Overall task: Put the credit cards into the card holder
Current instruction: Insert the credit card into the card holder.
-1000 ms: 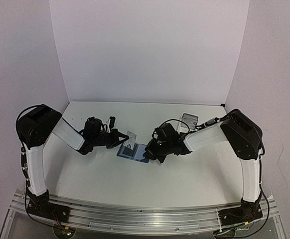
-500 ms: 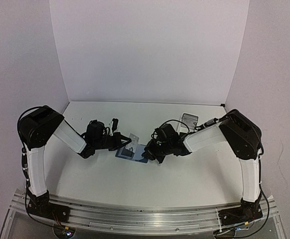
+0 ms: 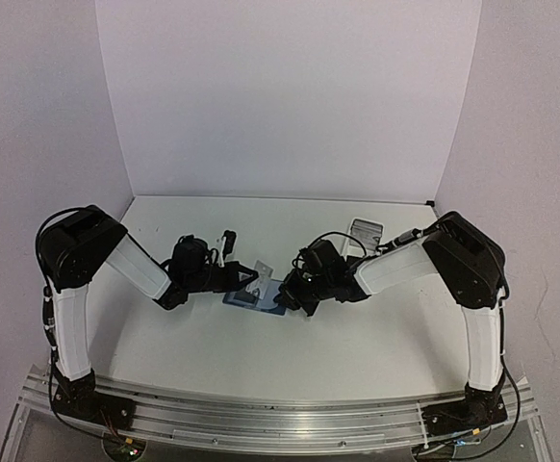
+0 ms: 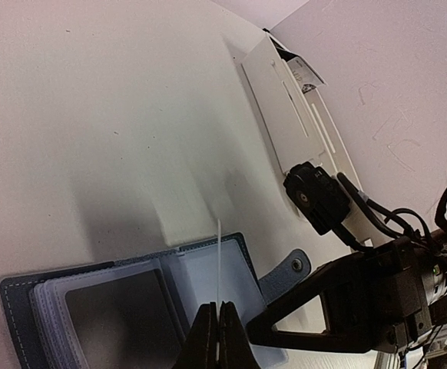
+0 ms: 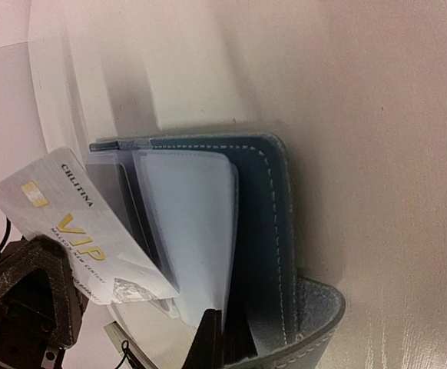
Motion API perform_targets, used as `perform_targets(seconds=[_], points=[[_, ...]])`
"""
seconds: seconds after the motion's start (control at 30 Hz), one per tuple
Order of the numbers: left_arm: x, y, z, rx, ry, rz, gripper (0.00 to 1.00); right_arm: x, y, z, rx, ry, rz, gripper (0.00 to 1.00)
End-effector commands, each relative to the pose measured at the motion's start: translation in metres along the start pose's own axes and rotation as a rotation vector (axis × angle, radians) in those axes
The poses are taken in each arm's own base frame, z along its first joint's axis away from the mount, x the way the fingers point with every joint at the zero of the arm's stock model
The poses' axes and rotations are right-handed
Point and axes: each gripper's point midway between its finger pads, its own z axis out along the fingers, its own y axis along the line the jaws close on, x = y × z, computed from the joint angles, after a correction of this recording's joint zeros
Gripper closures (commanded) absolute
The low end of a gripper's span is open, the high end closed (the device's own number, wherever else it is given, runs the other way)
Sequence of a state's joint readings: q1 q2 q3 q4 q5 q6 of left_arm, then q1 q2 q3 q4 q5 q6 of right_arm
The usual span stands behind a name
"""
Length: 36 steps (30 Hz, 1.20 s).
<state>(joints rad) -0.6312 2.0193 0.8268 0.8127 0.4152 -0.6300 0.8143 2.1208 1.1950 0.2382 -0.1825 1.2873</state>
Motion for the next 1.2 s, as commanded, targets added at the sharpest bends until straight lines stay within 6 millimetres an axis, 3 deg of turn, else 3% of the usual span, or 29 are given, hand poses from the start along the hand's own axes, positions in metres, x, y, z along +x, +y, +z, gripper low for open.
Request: perform_targets(seconds=[0.0,0.23,0.73,0.9,1.17], points=[[0.009,0.003,0.005,-0.014,0.012,0.033,1.0,0.006,-0.017,0.003,0.048,0.016,0.013,1.0],[0.011,0.017,0.001,-0.091,0.005,0.055,1.0,0.005,-0.017,0.0,0.044,0.006,0.008,1.0],[-0.004,0.018,-0.01,-0.114,0.006,0.093,1.0,0.004,-0.015,-0.001,0.034,0.005,0.006,1.0],[-0.01,0.01,-0.008,-0.078,0.006,0.079,1.0,0.004,-0.015,-0.001,0.032,0.002,0.004,1.0],[0.014,0.011,-0.003,-0.064,0.056,-0.024,1.0,0.003,-0.015,-0.003,0.032,-0.004,0.004,1.0]])
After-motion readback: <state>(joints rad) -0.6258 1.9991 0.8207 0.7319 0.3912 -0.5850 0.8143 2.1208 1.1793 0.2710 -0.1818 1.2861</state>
